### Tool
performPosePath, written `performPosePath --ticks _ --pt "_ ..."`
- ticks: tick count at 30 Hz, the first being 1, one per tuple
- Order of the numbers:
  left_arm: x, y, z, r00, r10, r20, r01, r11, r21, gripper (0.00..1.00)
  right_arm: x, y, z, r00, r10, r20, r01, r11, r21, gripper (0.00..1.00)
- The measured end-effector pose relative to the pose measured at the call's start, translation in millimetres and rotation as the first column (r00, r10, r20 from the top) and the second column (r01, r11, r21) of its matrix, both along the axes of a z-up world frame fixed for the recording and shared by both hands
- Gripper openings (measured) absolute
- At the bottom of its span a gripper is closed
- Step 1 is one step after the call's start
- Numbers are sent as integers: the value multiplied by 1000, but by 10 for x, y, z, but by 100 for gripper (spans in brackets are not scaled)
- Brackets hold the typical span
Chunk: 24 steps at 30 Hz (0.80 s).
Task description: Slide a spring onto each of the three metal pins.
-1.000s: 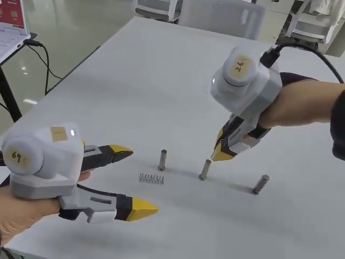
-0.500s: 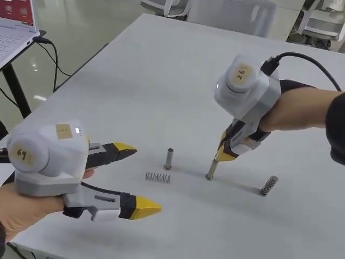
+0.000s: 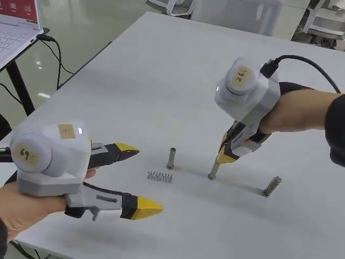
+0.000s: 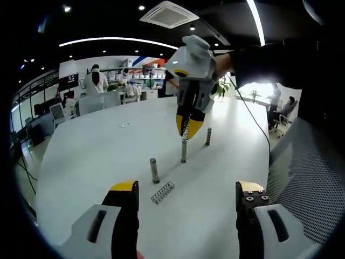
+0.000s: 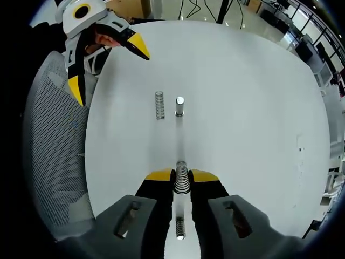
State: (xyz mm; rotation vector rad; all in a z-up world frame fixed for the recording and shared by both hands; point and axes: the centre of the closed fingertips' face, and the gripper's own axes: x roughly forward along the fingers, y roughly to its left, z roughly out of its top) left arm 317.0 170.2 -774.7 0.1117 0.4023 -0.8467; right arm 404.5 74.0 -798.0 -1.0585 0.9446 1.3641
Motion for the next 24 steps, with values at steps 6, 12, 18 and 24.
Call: performPosePath --ticks 6,12,18,24 --pt "0 3 -6 1000 0 -2 0 1000 1 71 21 8 -59 1000 -3 -9 3 1000 -9 13" --pt "2 9 -16 1000 2 -4 -2 1000 1 71 16 25 -122 1000 -4 -17 4 1000 -18 13" --pt "2 14 -26 1000 6 -8 -6 1000 2 70 11 12 -224 1000 1 -19 -2 999 -40 13" --pt "5 10 -33 1000 7 -10 -7 1000 2 70 19 3 -337 1000 -1 -24 0 998 -55 13"
